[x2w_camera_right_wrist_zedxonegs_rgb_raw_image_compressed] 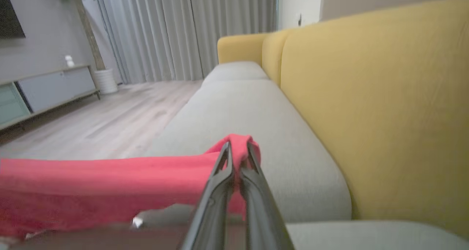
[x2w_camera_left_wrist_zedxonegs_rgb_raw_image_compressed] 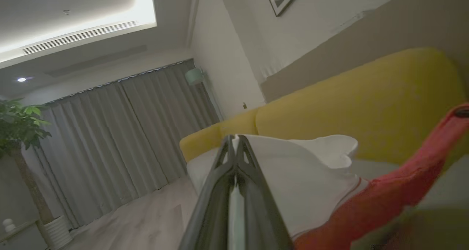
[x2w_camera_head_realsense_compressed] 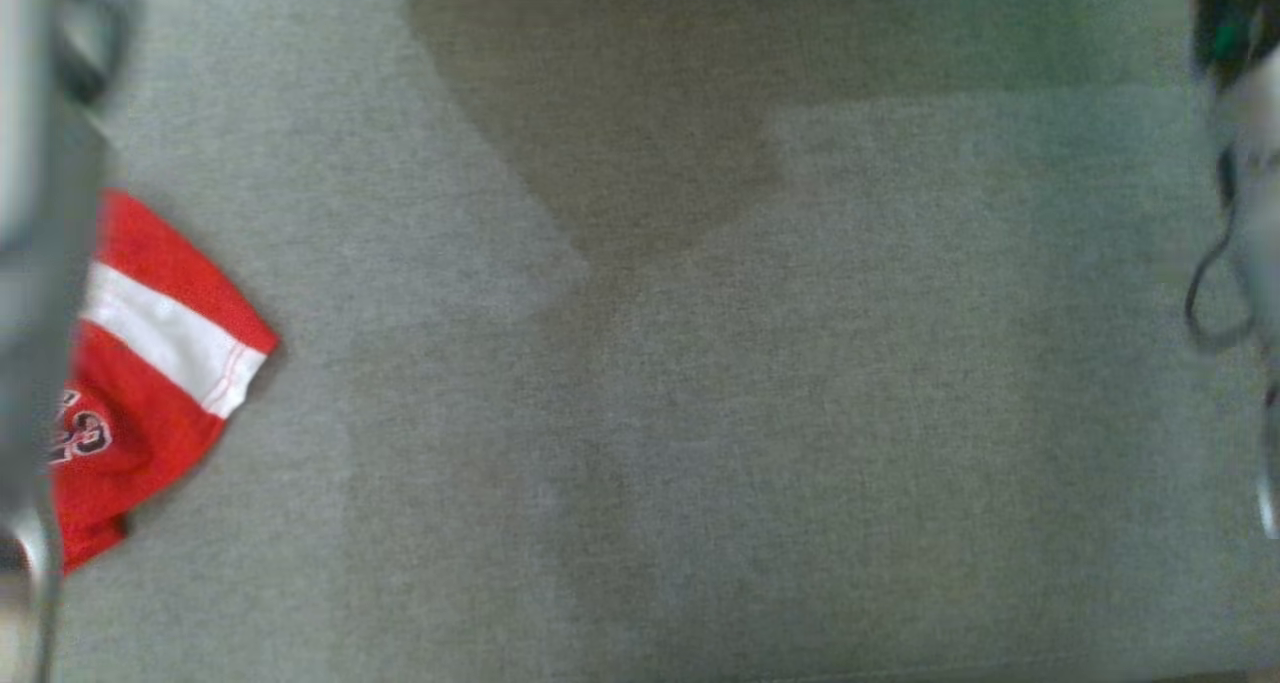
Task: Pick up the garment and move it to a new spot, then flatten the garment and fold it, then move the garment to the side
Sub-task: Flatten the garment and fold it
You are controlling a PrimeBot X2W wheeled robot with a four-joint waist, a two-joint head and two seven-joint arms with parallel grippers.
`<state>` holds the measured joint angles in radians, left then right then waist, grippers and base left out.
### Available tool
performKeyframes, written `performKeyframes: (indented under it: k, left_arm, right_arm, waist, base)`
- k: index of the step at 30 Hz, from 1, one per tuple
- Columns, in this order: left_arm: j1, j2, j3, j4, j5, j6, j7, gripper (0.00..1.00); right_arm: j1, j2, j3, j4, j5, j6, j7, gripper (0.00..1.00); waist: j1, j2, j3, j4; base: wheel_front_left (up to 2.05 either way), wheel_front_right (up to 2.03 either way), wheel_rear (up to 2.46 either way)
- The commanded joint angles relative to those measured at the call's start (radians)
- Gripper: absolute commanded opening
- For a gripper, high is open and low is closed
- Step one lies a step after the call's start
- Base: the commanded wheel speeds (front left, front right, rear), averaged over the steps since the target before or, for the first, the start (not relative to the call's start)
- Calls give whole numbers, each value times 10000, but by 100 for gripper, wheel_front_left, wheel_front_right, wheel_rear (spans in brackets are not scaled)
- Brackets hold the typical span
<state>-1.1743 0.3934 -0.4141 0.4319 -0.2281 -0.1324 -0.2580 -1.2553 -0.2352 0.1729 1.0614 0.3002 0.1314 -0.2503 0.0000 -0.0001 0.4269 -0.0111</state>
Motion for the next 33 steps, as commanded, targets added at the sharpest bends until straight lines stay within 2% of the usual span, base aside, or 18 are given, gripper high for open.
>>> performKeyframes:
  k: [1,7,16,23,33]
  left_arm:
    - [355,603,-300,-687,465,18,-36,0]
    - [3011,1069,-999,-1758,557,18,-37,0]
    - [5899,1686,-1973,-2664,-203,18,-37,0]
    - [7293,2143,-2482,-3425,-787,18,-37,0]
    - [8645,2562,-3019,-4040,-1180,18,-37,0]
  right_arm:
    - [503,-38,438,-83,306,-7,-41,0]
    - [2102,-721,2595,-113,1031,-7,754,0]
    - [3992,-2406,4899,-1084,2846,-7,2538,0]
    - [5377,-3573,5919,-2249,4688,-7,4115,0]
    - [6836,-4441,6592,-3243,5855,-7,4740,0]
  waist:
    - [0,1,-384,231]
    - [0,1,-1113,317]
    - [0,1,-2383,537]
    - [0,1,-3097,589]
    - [0,1,-4058,610]
  base:
    - [0,0,0]
    - [0,0,0]
    - [0,0,0]
    - [0,0,0]
    - [0,0,0]
